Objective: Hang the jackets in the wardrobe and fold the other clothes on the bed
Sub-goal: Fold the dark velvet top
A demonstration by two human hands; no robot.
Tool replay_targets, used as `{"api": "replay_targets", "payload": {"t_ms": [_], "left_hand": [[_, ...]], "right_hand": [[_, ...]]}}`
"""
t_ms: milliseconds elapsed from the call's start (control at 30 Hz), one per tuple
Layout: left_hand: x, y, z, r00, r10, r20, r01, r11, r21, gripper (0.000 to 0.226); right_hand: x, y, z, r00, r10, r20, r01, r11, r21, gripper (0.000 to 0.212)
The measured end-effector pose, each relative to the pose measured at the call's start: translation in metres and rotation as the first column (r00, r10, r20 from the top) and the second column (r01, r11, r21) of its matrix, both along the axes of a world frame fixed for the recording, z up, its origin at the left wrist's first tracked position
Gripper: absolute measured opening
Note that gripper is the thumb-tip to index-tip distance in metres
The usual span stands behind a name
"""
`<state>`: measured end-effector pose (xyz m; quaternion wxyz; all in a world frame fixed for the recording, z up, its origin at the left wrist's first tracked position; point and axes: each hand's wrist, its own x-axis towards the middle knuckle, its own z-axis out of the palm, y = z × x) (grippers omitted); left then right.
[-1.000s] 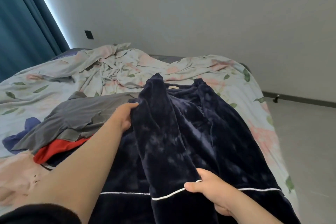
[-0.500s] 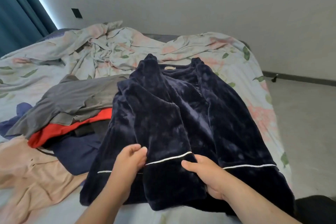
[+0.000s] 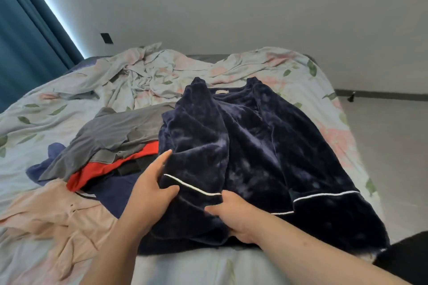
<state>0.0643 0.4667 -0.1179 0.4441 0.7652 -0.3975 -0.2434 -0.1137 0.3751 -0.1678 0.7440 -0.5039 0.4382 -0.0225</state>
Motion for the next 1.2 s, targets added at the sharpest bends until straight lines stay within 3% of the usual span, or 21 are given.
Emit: {"api": "replay_targets", "payload": {"t_ms": [100,133,233,367,567,667,800,933,1000,1067,1100,1133,1200], "left_hand": [[0.021,0.021,-0.012,0.977,-0.033,0.211,-0.011,0.979,0.206,0.085],[0.024,0.03,-0.02,0.976,-0.074,0.205,0.014,0.959,0.282,0.079],[0.035,0.042,-0.032,0.998,-0.023,-0.059,0.044,0.924,0.38,0.054],[0.066,-0.016,-0.03,0.952,0.158,-0.264,-0.104,0.972,0.21,0.037],[0.095,-0.133,-0.014,0.864,0.159,-0.478,-0.087,0.982,0.168,0.043],[0.099,-0.162,-0.016,0.917,0.176,-0.358,-0.116,0.976,0.182,0.043],[0.131,-0.191,-0.006,0.943,0.261,-0.207,-0.264,0.964,0.014,0.043],[0.159,-0.191,-0.016,0.979,0.196,-0.056,-0.187,0.974,0.127,0.03],[0.159,-0.174,-0.024,0.969,0.242,-0.048,-0.231,0.958,0.173,0.027],[0.159,-0.15,-0.03,0.948,0.302,-0.099,-0.287,0.947,0.147,0.033],[0.158,-0.138,-0.032,0.949,0.277,-0.153,-0.256,0.956,0.14,0.034],[0.156,-0.128,-0.034,0.951,0.217,-0.222,-0.188,0.971,0.146,0.032],[0.153,-0.113,-0.035,0.931,0.081,-0.356,-0.026,0.987,0.157,0.028]], "right_hand": [[0.03,0.019,-0.008,0.992,-0.003,-0.123,-0.014,0.99,-0.137,0.019],[0.034,0.022,-0.01,0.985,-0.002,-0.173,-0.036,0.976,-0.215,0.016],[0.033,0.029,-0.019,0.963,0.009,-0.27,-0.115,0.919,-0.377,0.024],[0.025,0.029,-0.022,0.959,0.024,-0.282,-0.127,0.927,-0.352,0.016],[0.022,0.027,-0.019,0.954,0.052,-0.295,-0.161,0.92,-0.358,0.026],[0.02,0.028,-0.019,0.955,0.059,-0.292,-0.158,0.931,-0.329,0.021],[0.02,0.029,-0.021,0.953,0.094,-0.288,-0.193,0.922,-0.337,0.027],[0.025,0.031,-0.022,0.941,0.046,-0.334,-0.192,0.888,-0.418,0.021],[0.028,0.031,-0.012,0.914,0.05,-0.403,-0.249,0.852,-0.46,0.023],[0.028,0.033,0.002,0.88,0.014,-0.475,-0.342,0.714,-0.612,0.032],[0.028,0.034,0.007,0.884,-0.021,-0.467,-0.391,0.515,-0.763,0.036],[0.031,0.039,0.012,0.904,-0.01,-0.427,-0.411,0.254,-0.876,0.034],[0.041,0.056,0.022,0.872,0.228,-0.432,-0.416,-0.118,-0.902,0.021]]}}
